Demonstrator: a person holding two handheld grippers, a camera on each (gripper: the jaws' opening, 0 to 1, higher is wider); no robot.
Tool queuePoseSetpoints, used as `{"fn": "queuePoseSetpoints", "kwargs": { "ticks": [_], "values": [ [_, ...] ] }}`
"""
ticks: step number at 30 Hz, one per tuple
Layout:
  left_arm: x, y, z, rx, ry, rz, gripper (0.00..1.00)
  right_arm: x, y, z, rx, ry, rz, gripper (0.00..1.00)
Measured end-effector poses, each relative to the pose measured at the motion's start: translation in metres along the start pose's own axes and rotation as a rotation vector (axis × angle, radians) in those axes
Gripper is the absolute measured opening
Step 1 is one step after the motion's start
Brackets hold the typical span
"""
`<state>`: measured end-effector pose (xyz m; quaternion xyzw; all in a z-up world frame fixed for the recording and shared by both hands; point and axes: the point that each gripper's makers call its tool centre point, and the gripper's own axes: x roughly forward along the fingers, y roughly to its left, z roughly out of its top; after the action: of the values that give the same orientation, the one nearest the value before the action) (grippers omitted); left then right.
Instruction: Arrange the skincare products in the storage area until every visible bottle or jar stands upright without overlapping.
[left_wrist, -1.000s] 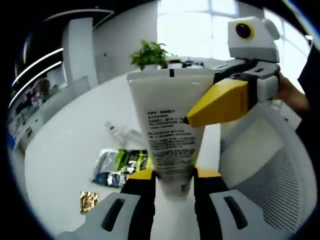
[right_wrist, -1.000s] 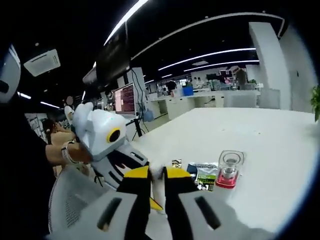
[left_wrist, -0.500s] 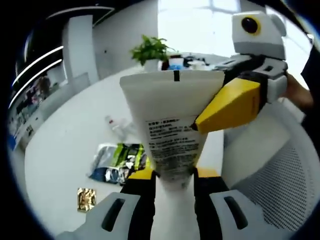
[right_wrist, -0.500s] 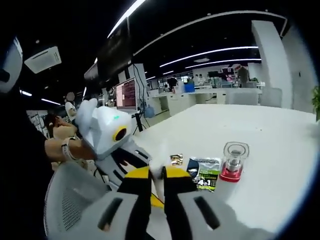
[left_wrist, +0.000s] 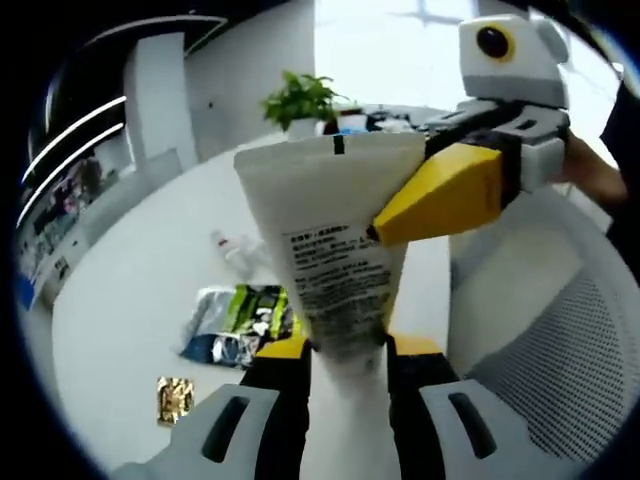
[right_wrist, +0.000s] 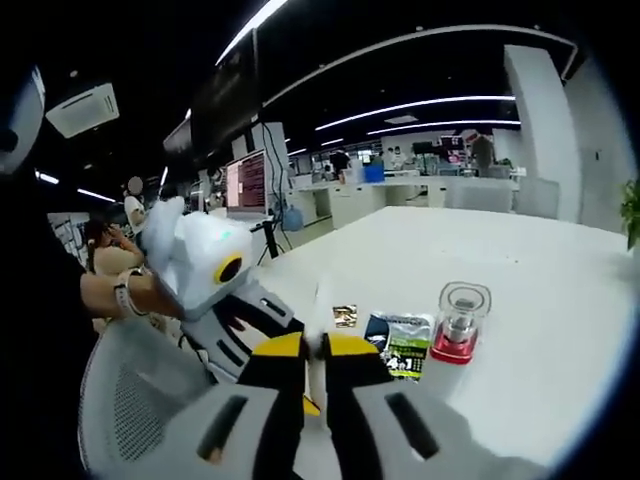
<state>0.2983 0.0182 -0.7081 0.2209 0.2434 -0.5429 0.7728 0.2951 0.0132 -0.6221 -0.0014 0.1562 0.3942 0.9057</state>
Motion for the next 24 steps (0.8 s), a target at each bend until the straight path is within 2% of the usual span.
{"fn": "queuePoseSetpoints", "kwargs": {
  "ticks": [4, 9, 17, 19, 24],
  "values": [
    [-0.001, 0.001, -0.002, -0.010, 0.000, 0.000, 0.25, 0.002, 0.004, 0.000, -0.005, -0.002, 0.006, 0.05],
    [-0.002, 0.000, -0.006, 0.038, 0.026, 0.031, 0.27, 0.002, 0.007, -0.001, -0.020, -0.001, 0.008, 0.05],
    [-0.023, 0.007, -0.009, 0.017, 0.027, 0.084, 0.30, 0.000, 0.008, -0.002, -0.023, 0.002, 0.004, 0.06],
    [-0.030, 0.007, -0.004, 0.000, -0.001, 0.095, 0.30, 0.000, 0.009, -0.003, -0.024, 0.003, 0.009, 0.06],
    [-0.043, 0.006, 0.013, -0.117, -0.132, 0.099, 0.29, 0.003, 0.009, -0.001, -0.038, -0.002, 0.010, 0.07]
  ]
}}
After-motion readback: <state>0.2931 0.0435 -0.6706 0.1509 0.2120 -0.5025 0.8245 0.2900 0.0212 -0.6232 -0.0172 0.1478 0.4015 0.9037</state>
